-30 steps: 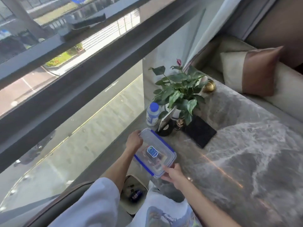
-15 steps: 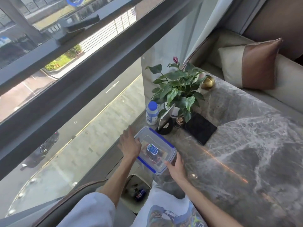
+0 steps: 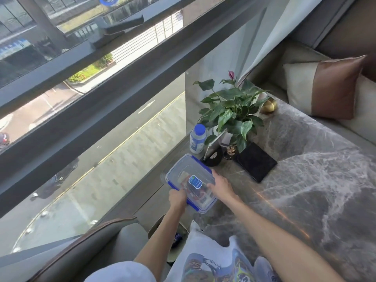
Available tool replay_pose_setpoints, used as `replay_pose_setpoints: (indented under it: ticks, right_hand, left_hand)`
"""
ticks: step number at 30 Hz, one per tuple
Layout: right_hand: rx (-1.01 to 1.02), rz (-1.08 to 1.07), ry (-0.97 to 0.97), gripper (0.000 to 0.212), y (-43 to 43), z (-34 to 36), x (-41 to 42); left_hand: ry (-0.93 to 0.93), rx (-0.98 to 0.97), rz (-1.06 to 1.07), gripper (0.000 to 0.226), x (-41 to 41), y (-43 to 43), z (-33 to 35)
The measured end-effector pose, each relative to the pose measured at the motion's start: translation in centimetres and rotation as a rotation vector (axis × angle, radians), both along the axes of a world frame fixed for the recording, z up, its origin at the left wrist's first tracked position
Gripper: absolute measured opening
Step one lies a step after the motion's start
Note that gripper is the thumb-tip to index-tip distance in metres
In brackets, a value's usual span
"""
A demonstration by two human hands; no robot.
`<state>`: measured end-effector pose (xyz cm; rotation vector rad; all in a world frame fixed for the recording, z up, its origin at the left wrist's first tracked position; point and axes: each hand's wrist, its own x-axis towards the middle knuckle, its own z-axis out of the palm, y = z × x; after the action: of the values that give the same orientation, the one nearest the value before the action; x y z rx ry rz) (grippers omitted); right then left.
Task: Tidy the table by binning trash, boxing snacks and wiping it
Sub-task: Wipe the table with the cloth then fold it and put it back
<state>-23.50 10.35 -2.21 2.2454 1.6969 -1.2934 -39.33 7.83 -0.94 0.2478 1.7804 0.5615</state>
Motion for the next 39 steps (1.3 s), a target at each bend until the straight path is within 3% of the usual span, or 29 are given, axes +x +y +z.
replay_pose_setpoints:
  ticks: [2, 3, 7, 12, 19, 22, 25, 28, 33, 39]
  right_hand:
    - [0.059, 0.068, -0.037, 0.077, -0.5, 0.4, 0.3]
    - [0.133, 0.11, -0.087, 0.075, -1.0, 0.6, 0.4]
    - [0.341, 0.208, -0.184, 0.053, -5.0, 0.4, 0.2]
    - [0.324, 0.324, -0.193, 0.053, -7.9, -1.0, 1.0]
    - [0.319, 0.33, -0.109, 0.053, -8.0, -1.2, 2.2]
    - [0.364, 0.125, 0.026, 0.045, -8.0, -0.4, 4.5]
    - [0.323, -0.145, 0.046, 0.035, -7.8, 0.0, 8.9]
    - [0.217, -0.324, 0.038, 0.029, -6.9, 0.0, 14.1]
    - [0.077, -0.421, -0.033, 0.029, -3.9, -0.3, 21.2]
    - [0.081, -0.47, -0.055, 0.028, 0.9, -0.5, 25.3]
  left_hand:
    - [0.101, 0.05, -0.1, 0.079, 0.3, 0.1, 0.5]
    - [0.197, 0.091, -0.215, 0.081, 0.6, 0.1, 0.6]
    - [0.622, 0.23, -0.799, 0.06, 1.6, 0.0, 0.4]
    - [0.644, 0.223, -1.245, 0.066, 1.6, -0.3, -1.6]
    - [0.682, 0.166, -1.296, 0.072, 2.2, -0.5, -2.0]
    - [0.762, 0.173, -1.256, 0.062, 4.0, 0.0, -0.7]
    - [0.848, 0.415, -1.351, 0.054, 6.7, 0.9, 0.7]
    - [0.732, 0.615, -1.449, 0.044, 11.0, 2.3, 1.3]
    - [0.564, 0.417, -1.286, 0.032, 17.7, 5.5, 0.1]
    - [0.468, 0.233, -1.088, 0.029, 21.7, 8.6, -2.6]
